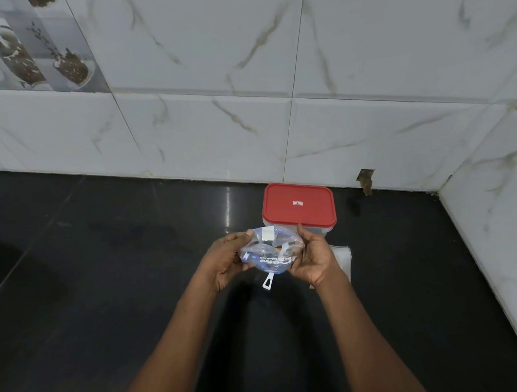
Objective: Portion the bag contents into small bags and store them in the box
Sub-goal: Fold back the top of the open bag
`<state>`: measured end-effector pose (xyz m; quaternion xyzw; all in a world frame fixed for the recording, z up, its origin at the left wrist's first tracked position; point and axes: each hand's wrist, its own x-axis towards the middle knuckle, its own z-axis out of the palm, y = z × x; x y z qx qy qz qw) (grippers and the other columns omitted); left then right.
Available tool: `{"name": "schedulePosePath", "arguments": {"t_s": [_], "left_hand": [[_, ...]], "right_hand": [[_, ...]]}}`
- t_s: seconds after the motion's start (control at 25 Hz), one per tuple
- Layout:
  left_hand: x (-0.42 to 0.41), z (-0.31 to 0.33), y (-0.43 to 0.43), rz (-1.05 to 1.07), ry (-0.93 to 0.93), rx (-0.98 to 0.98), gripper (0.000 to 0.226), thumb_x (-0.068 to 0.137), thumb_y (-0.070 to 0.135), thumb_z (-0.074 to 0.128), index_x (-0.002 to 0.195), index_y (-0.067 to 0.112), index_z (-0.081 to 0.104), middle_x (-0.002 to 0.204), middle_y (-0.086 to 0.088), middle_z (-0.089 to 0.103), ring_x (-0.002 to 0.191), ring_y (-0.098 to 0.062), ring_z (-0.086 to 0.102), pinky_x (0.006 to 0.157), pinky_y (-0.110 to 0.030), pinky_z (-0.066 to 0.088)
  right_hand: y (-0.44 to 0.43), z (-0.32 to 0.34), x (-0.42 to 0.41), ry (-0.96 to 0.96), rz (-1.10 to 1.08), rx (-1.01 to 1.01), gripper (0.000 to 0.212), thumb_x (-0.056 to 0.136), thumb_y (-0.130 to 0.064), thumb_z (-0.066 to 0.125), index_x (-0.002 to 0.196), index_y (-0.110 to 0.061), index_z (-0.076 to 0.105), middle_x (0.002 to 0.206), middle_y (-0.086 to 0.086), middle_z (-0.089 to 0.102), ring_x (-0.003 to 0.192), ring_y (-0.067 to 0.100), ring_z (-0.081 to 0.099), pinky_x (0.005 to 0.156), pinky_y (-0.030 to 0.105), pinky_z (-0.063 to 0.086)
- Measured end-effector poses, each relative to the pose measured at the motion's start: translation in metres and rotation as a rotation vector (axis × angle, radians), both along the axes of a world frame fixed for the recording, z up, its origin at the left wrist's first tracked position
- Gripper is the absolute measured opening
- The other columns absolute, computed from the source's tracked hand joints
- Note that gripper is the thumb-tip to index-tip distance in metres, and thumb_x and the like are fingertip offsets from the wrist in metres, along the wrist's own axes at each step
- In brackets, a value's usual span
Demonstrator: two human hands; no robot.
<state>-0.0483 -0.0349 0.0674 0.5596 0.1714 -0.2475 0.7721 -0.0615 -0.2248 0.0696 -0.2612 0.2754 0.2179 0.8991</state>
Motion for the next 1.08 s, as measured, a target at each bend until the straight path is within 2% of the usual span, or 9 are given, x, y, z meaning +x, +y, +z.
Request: {"name": "schedulePosePath", "arguments": {"t_s": [0.12, 0.24, 0.44, 0.6, 0.72, 0.8, 0.92, 1.0, 1.08], "left_hand": [[0.0, 0.004, -0.005, -0.059, -0.076, 0.173, 0.041, 0.084, 0.014, 0.08, 0.12, 0.004, 0.063, 0.108, -0.018, 0.075, 0.082, -0.028, 0.075, 0.064, -0.033, 0.058], [0.003, 0.01, -0.015, -0.003, -0.118, 0.314, 0.029, 0.083, -0.006, 0.067, 0.111, -0.001, 0.067, 0.091, -0.018, 0.075, 0.066, -0.026, 0.071, 0.056, -0.03, 0.056], [0.011, 0.01, -0.023, 0.095, -0.199, 0.643, 0.03, 0.083, -0.003, 0.052, 0.102, 0.004, 0.075, 0.087, -0.012, 0.075, 0.076, -0.026, 0.07, 0.066, -0.029, 0.056], [-0.002, 0.019, -0.048, 0.216, -0.242, 0.664, 0.03, 0.091, 0.002, 0.05, 0.115, 0.005, 0.069, 0.11, -0.013, 0.073, 0.09, -0.022, 0.066, 0.073, -0.026, 0.049], [-0.003, 0.011, -0.04, 0.024, -0.373, 0.721, 0.05, 0.088, -0.001, 0.06, 0.136, 0.012, 0.055, 0.124, -0.012, 0.063, 0.1, -0.02, 0.065, 0.066, -0.015, 0.048], [0.005, 0.008, -0.021, -0.217, -0.434, 0.755, 0.06, 0.084, -0.004, 0.065, 0.139, 0.017, 0.051, 0.122, -0.012, 0.061, 0.096, -0.021, 0.067, 0.062, -0.017, 0.052], [0.014, 0.012, -0.004, -0.454, -0.337, 0.814, 0.04, 0.085, 0.0, 0.068, 0.12, 0.015, 0.059, 0.103, -0.012, 0.066, 0.067, -0.022, 0.063, 0.051, -0.028, 0.053], [0.015, 0.012, -0.003, -0.376, -0.269, 0.894, 0.023, 0.085, 0.004, 0.068, 0.106, 0.009, 0.066, 0.093, -0.015, 0.069, 0.053, -0.022, 0.06, 0.046, -0.027, 0.052], [0.013, 0.013, -0.005, -0.323, -0.285, 0.898, 0.013, 0.084, 0.012, 0.071, 0.095, 0.006, 0.072, 0.081, -0.015, 0.07, 0.051, -0.02, 0.059, 0.049, -0.03, 0.054]], "right_hand": [[0.004, 0.0, 0.003, -0.072, 0.027, -0.064, 0.047, 0.092, -0.036, 0.06, 0.12, 0.002, 0.063, 0.113, 0.022, 0.068, 0.104, 0.037, 0.064, 0.102, 0.052, 0.046], [0.008, 0.011, -0.001, -0.208, 0.083, -0.289, 0.036, 0.083, -0.031, 0.073, 0.107, -0.004, 0.071, 0.101, 0.017, 0.073, 0.086, 0.03, 0.069, 0.091, 0.046, 0.053], [0.018, 0.018, -0.001, -0.346, 0.216, -1.264, 0.046, 0.071, -0.017, 0.079, 0.112, -0.015, 0.059, 0.107, 0.004, 0.065, 0.089, 0.021, 0.065, 0.076, 0.037, 0.056], [0.039, 0.006, -0.006, -0.398, 0.371, -1.837, 0.032, 0.093, -0.016, 0.058, 0.124, -0.014, 0.053, 0.12, 0.01, 0.047, 0.094, 0.029, 0.059, 0.071, 0.03, 0.041], [0.036, 0.004, -0.009, -0.393, 0.309, -1.905, 0.027, 0.095, -0.007, 0.047, 0.12, -0.011, 0.054, 0.109, 0.012, 0.058, 0.092, 0.03, 0.061, 0.068, 0.032, 0.044], [0.02, 0.004, -0.004, -0.335, 0.274, -1.897, 0.017, 0.093, -0.004, 0.046, 0.102, -0.011, 0.06, 0.095, 0.008, 0.062, 0.082, 0.025, 0.061, 0.06, 0.028, 0.043], [0.002, 0.008, 0.003, -0.25, 0.313, -2.024, 0.008, 0.092, -0.01, 0.06, 0.1, -0.009, 0.063, 0.101, 0.009, 0.062, 0.083, 0.024, 0.062, 0.067, 0.029, 0.05], [0.001, 0.008, 0.003, -0.178, 0.339, -2.034, 0.02, 0.09, -0.017, 0.067, 0.108, -0.009, 0.062, 0.111, 0.012, 0.058, 0.089, 0.025, 0.062, 0.072, 0.032, 0.052], [0.001, 0.008, 0.004, -0.185, 0.337, -1.951, 0.022, 0.087, -0.019, 0.072, 0.101, -0.007, 0.062, 0.103, 0.011, 0.062, 0.085, 0.024, 0.062, 0.064, 0.028, 0.046]]}}
